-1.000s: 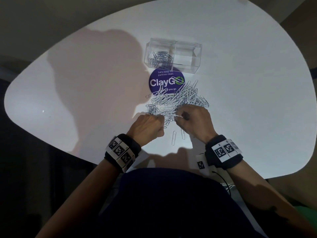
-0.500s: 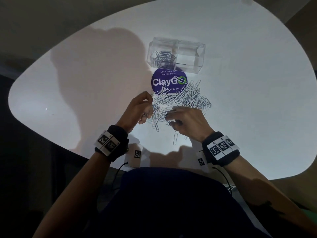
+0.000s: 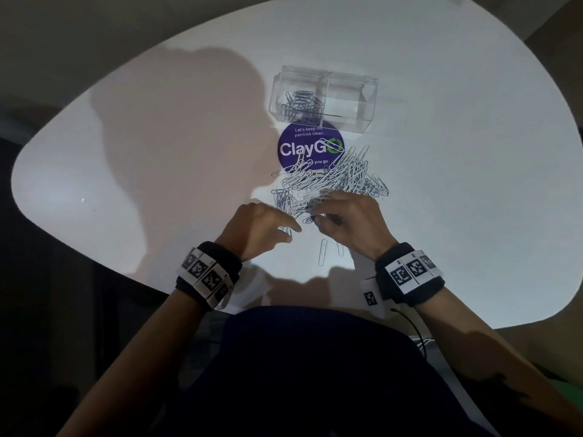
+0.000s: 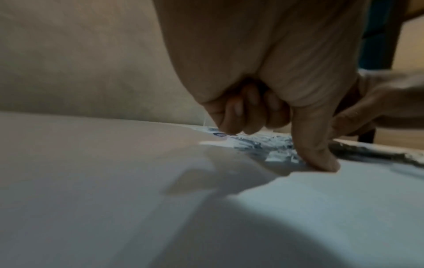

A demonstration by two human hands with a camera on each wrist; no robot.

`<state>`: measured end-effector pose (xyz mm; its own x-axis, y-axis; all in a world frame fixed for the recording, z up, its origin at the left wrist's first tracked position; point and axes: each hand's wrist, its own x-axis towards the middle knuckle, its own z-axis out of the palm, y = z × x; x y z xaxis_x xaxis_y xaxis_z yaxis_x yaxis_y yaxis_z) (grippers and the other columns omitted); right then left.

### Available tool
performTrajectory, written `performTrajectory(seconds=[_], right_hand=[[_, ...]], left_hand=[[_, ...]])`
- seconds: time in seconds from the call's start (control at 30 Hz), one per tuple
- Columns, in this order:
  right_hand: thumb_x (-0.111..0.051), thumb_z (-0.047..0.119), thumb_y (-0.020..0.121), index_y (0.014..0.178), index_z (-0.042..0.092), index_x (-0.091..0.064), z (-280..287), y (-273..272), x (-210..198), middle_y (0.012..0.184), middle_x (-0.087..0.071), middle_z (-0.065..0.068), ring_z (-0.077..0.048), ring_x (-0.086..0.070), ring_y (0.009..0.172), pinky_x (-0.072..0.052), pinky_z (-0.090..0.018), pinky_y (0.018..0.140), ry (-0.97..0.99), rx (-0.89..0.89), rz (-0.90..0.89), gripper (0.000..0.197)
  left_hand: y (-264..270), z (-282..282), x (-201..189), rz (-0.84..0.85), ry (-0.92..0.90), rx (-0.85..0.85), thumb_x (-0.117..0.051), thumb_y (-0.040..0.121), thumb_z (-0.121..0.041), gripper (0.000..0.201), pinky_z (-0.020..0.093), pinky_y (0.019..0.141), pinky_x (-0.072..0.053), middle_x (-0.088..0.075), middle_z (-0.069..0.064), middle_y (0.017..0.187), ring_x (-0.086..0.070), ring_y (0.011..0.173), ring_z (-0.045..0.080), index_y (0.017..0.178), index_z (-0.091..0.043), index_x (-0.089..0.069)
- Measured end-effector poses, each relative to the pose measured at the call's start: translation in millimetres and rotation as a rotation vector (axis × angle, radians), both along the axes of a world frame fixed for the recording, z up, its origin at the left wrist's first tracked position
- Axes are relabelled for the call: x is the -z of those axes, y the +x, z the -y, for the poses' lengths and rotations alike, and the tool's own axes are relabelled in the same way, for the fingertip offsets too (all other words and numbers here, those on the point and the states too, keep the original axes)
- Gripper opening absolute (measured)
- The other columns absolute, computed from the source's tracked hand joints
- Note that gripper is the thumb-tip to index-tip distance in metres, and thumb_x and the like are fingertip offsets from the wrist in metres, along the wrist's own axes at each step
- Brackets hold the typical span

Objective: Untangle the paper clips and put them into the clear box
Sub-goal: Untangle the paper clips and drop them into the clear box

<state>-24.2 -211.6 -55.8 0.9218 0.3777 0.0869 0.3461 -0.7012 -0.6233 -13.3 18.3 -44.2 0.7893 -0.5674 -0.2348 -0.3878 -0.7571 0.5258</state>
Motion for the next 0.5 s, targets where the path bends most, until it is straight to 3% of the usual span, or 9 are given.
performTrajectory(seconds=[0.07,0.1,0.17,0.27,0.4,0.5], right_hand=[[-0.074,0.019,0.082,0.093,0.024,-0.077,-3.2,0.3,1.1,0.083,-0.07,0.004,-0.02,-0.07,0.093,-0.051,-0.029,0.057,-0.094,-0.082,-0.009,0.012],[-0.073,0.021,0.083,0.093,0.024,-0.076,-5.0,0.8,2.0,0.085,-0.07,0.003,-0.024,-0.069,0.093,-0.052,-0.032,0.056,-0.14,-0.105,-0.015,0.011],[-0.071,0.024,0.083,0.092,0.023,-0.074,-8.5,1.3,1.5,0.085,-0.067,0.002,-0.024,-0.067,0.083,-0.051,-0.034,0.054,-0.193,-0.11,-0.034,0.01],[-0.071,0.022,0.081,0.084,0.02,-0.067,-12.0,1.5,-0.8,0.081,-0.062,0.005,-0.022,-0.063,0.075,-0.043,-0.028,0.053,-0.233,-0.082,-0.087,0.005],[-0.068,0.026,0.085,0.075,0.02,-0.056,-11.3,3.7,0.5,0.077,-0.054,0.009,-0.018,-0.056,0.07,-0.039,-0.028,0.052,-0.276,-0.083,-0.133,0.017],[-0.063,0.019,0.086,0.077,0.021,-0.054,-8.6,4.4,0.1,0.08,-0.057,0.01,-0.016,-0.055,0.071,-0.032,-0.026,0.053,-0.245,-0.066,-0.143,0.013]], left_hand=[[1.2,1.8,1.4,0.097,0.022,0.084,-0.077,0.078,-0.029,0.012,0.028,0.069,-0.052,-0.073,-0.016,0.087,-0.068,0.08,0.01,0.088,-0.034,-0.076],[1.4,3.3,2.7,0.148,0.046,0.13,-0.075,0.08,-0.026,0.008,0.03,0.067,-0.053,-0.073,-0.016,0.084,-0.068,0.08,0.01,0.084,-0.033,-0.075],[1.0,7.8,4.4,0.215,0.099,0.182,-0.071,0.082,-0.02,0.009,0.03,0.06,-0.05,-0.07,-0.012,0.075,-0.066,0.071,0.013,0.079,-0.028,-0.069],[-0.6,13.9,8.1,0.243,0.152,0.183,-0.069,0.085,-0.022,0.01,0.028,0.053,-0.044,-0.066,-0.007,0.067,-0.064,0.059,0.017,0.08,-0.023,-0.061],[-2.2,18.0,12.7,0.234,0.168,0.182,-0.062,0.092,-0.021,0.009,0.033,0.056,-0.048,-0.065,-0.003,0.066,-0.063,0.057,0.022,0.084,-0.017,-0.06],[-2.4,20.1,13.1,0.225,0.12,0.153,-0.06,0.092,-0.019,0.008,0.033,0.056,-0.046,-0.064,-0.003,0.067,-0.06,0.058,0.024,0.085,-0.018,-0.056]])
